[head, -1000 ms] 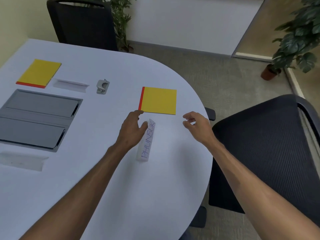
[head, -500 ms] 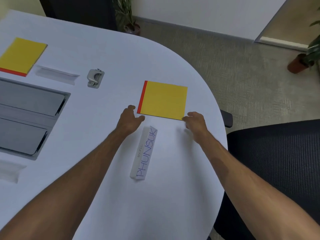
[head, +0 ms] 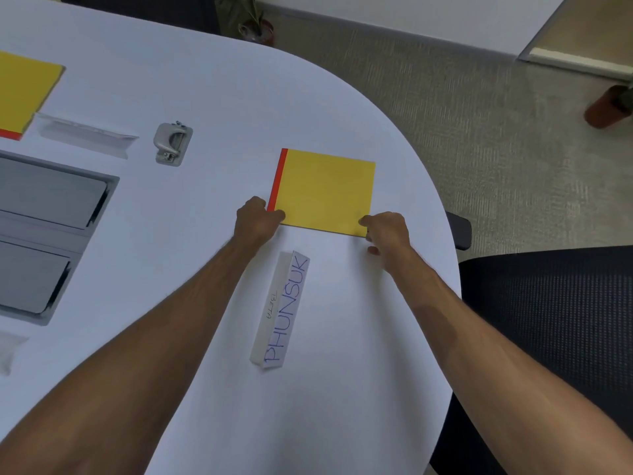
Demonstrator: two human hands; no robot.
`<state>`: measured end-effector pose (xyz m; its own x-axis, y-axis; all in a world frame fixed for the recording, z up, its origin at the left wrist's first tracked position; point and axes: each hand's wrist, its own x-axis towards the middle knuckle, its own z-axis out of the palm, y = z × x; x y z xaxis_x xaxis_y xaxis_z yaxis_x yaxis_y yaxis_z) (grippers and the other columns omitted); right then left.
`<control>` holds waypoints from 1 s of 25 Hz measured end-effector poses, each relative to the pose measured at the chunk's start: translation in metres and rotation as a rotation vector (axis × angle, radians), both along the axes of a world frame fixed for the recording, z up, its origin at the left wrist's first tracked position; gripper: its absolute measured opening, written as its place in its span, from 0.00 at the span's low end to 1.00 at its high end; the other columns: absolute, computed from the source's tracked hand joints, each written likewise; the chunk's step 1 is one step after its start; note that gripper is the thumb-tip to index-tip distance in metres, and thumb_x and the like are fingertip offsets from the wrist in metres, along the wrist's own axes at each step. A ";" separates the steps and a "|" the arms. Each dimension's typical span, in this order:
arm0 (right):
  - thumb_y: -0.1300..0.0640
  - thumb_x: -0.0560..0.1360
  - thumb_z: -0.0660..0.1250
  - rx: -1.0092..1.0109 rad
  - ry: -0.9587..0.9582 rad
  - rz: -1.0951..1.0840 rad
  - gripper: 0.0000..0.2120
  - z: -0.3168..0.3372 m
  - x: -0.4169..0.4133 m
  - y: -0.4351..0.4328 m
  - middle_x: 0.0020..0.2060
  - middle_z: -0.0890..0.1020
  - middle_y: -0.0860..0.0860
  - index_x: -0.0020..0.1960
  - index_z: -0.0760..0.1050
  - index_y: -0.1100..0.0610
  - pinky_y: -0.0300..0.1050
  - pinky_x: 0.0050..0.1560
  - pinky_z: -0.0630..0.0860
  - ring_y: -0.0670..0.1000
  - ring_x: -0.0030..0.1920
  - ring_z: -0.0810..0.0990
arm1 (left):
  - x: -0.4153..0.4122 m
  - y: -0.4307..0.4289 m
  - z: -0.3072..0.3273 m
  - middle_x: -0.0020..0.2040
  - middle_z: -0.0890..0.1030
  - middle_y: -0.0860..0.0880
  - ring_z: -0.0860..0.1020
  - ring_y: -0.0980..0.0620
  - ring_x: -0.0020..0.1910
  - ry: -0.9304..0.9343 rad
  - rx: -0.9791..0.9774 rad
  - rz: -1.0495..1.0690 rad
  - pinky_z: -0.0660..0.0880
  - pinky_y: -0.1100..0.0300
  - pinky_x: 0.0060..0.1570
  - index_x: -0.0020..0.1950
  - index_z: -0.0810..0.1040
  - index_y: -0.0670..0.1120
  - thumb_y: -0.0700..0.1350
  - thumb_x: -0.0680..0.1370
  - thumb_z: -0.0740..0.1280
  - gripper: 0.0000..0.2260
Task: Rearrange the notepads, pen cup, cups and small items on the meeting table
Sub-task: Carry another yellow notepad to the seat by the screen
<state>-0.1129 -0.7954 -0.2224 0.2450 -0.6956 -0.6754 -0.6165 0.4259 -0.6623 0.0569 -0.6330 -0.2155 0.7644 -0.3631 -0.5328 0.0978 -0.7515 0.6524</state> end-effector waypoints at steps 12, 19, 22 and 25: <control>0.69 0.73 0.68 0.147 -0.060 -0.134 0.08 0.004 -0.004 -0.018 0.33 0.72 0.56 0.40 0.71 0.60 0.45 0.35 0.68 0.54 0.31 0.70 | 0.016 0.004 0.006 0.44 0.84 0.42 0.82 0.47 0.39 0.467 -0.341 0.399 0.78 0.62 0.32 0.49 0.81 0.38 0.29 0.76 0.65 0.08; 0.71 0.78 0.63 0.227 -0.273 -0.117 0.06 0.027 -0.019 -0.012 0.46 0.81 0.61 0.51 0.75 0.64 0.53 0.47 0.82 0.58 0.40 0.83 | -0.002 0.018 0.038 0.55 0.83 0.36 0.85 0.42 0.52 0.516 -0.573 0.415 0.83 0.55 0.48 0.61 0.75 0.33 0.25 0.77 0.60 0.14; 0.69 0.79 0.65 0.272 -0.381 -0.075 0.07 0.043 -0.036 -0.001 0.46 0.83 0.58 0.55 0.76 0.62 0.47 0.42 0.85 0.57 0.41 0.84 | -0.011 0.044 0.052 0.58 0.82 0.35 0.82 0.40 0.58 0.497 -0.615 0.416 0.82 0.53 0.53 0.63 0.75 0.33 0.26 0.77 0.61 0.15; 0.69 0.77 0.68 0.326 -0.475 -0.012 0.06 0.061 -0.053 0.015 0.48 0.85 0.59 0.51 0.77 0.60 0.50 0.43 0.85 0.58 0.42 0.85 | -0.025 0.073 0.068 0.57 0.82 0.37 0.81 0.43 0.56 0.512 -0.696 0.476 0.82 0.54 0.52 0.64 0.76 0.34 0.28 0.79 0.60 0.14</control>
